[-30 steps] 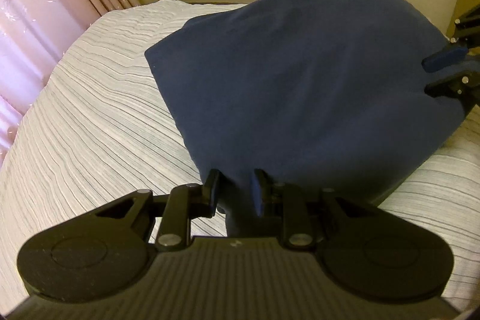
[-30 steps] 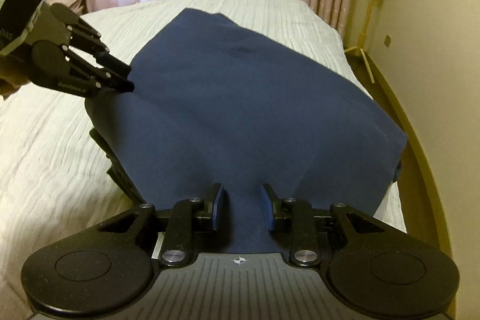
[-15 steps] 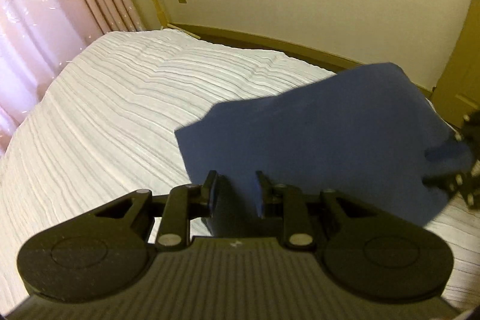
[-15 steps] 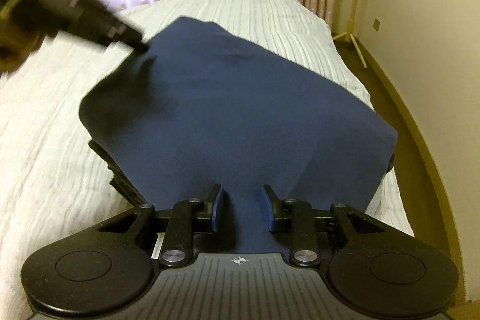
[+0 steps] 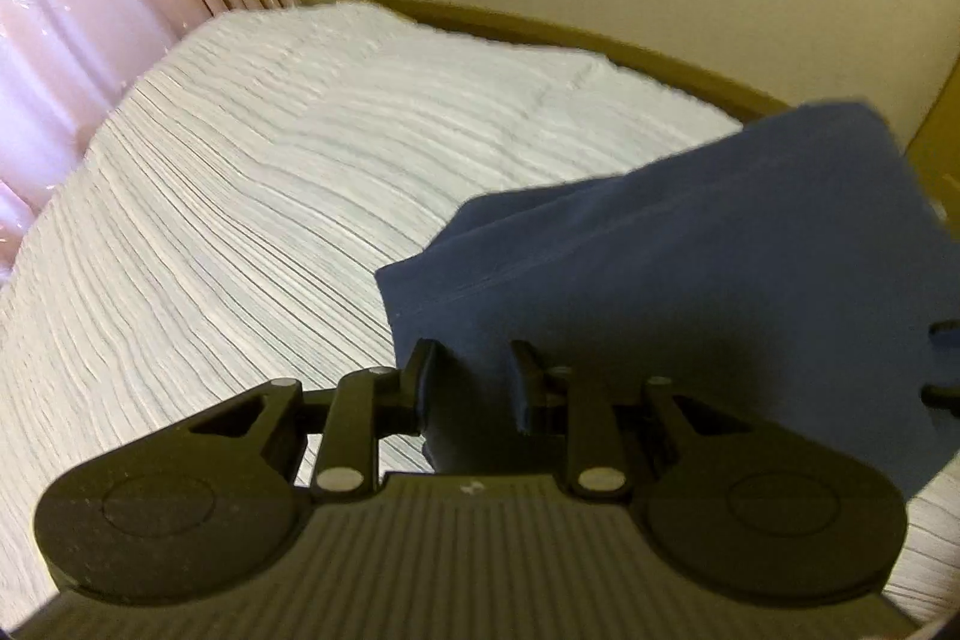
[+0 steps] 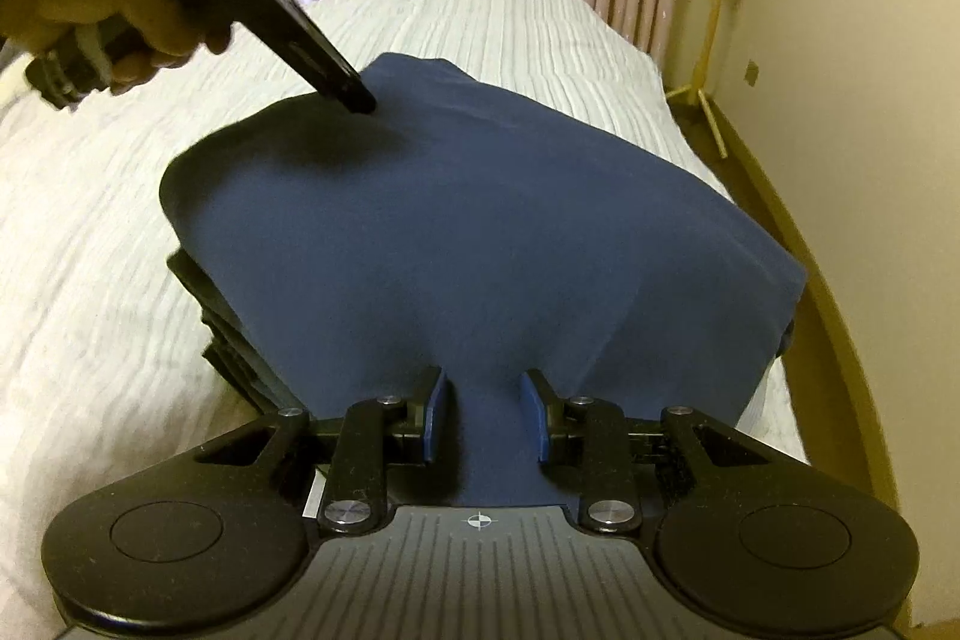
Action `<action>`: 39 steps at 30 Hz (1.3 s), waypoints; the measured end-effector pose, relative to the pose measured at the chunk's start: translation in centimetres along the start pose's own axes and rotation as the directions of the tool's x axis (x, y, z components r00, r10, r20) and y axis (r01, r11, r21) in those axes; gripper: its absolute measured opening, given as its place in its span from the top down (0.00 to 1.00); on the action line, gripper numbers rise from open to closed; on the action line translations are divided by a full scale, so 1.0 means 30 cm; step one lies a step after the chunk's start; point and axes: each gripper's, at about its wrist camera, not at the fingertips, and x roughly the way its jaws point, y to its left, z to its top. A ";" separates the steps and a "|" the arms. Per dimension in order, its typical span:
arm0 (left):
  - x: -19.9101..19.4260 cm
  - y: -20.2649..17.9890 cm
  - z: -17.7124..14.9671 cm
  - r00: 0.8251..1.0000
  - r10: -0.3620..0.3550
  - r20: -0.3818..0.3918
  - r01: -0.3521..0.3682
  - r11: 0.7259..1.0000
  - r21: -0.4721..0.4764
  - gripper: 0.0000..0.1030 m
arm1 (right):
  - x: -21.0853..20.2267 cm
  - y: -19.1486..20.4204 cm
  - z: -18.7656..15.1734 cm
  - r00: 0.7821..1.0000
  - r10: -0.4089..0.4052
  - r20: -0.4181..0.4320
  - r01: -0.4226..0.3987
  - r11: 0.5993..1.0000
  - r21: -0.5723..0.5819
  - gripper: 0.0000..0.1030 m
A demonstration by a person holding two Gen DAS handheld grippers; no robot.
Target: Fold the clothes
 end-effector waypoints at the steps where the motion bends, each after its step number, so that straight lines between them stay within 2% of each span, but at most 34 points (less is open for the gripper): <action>1: -0.031 0.003 -0.012 1.000 -0.001 0.017 0.001 1.000 -0.014 0.78 | -0.013 -0.003 0.006 1.000 0.006 0.008 -0.006 1.000 0.017 0.70; 4: -0.131 -0.003 -0.087 0.998 -0.025 0.052 0.028 0.998 -0.060 0.78 | -0.080 0.010 0.015 0.997 -0.017 0.075 0.015 0.999 0.029 0.70; 7: -0.178 -0.042 -0.181 0.996 -0.062 0.058 0.067 0.994 -0.089 0.78 | -0.136 0.032 0.010 0.993 -0.028 0.114 0.023 0.999 0.044 0.70; 9: -0.165 -0.075 -0.235 0.996 -0.080 0.027 0.082 0.992 -0.100 0.78 | -0.154 0.048 -0.003 0.993 -0.034 0.112 0.027 0.997 0.065 0.70; 12: -0.128 -0.111 -0.297 0.998 -0.059 -0.002 0.058 0.994 -0.093 0.78 | -0.148 0.059 -0.019 0.997 -0.042 0.069 0.035 0.995 0.094 0.70; 16: -0.114 -0.104 -0.308 0.998 -0.057 -0.012 0.055 0.990 -0.133 0.78 | -0.103 0.056 -0.044 0.999 -0.031 -0.015 0.032 0.994 0.106 0.70; 19: -0.170 -0.102 -0.315 0.999 -0.046 0.007 0.047 0.988 -0.148 0.77 | -0.141 0.058 -0.036 1.000 -0.030 0.009 0.029 0.995 0.098 0.70; 22: -0.226 -0.091 -0.345 1.000 -0.028 0.005 0.029 0.979 -0.199 0.64 | -0.186 0.063 -0.030 0.998 -0.040 0.038 0.036 0.995 0.098 0.70; 24: -0.271 -0.089 -0.376 1.000 -0.017 0.006 0.018 0.970 -0.242 0.52 | -0.219 0.064 -0.035 0.998 -0.056 0.038 0.051 0.991 0.125 0.70; 25: -0.294 -0.092 -0.393 1.000 -0.014 0.009 0.015 0.964 -0.265 0.47 | -0.235 0.066 -0.042 0.997 -0.066 0.035 0.061 0.988 0.144 0.66; 26: -0.317 -0.098 -0.410 1.000 -0.011 0.011 0.013 0.957 -0.289 0.36 | -0.251 0.069 -0.049 0.997 -0.077 0.032 0.071 0.984 0.162 0.42; 27: -0.338 -0.104 -0.429 1.000 -0.009 0.013 0.012 0.950 -0.312 0.27 | -0.266 0.073 -0.058 0.996 -0.083 0.033 0.076 0.980 0.181 0.28; 28: -0.356 -0.112 -0.450 1.000 -0.007 0.015 0.012 0.942 -0.336 0.24 | -0.284 0.081 -0.067 0.996 -0.086 0.038 0.076 0.977 0.200 0.19; 30: -0.390 -0.129 -0.486 1.000 -0.009 0.014 0.013 0.930 -0.368 0.14 | -0.318 0.101 -0.084 0.996 -0.086 0.038 0.075 0.971 0.229 0.19; 34: -0.454 -0.154 -0.541 1.000 -0.020 0.000 0.018 0.923 -0.383 0.12 | -0.373 0.156 -0.117 0.996 -0.092 0.010 0.086 0.961 0.265 0.19; 36: -0.485 -0.171 -0.562 1.000 -0.007 -0.001 0.006 0.927 -0.374 0.06 | -0.404 0.187 -0.125 0.994 -0.107 0.006 0.101 0.954 0.283 0.19; 39: -0.546 -0.186 -0.600 1.000 0.016 0.013 -0.010 0.931 -0.365 0.03 | -0.446 0.234 -0.144 0.993 -0.122 0.007 0.113 0.941 0.318 0.19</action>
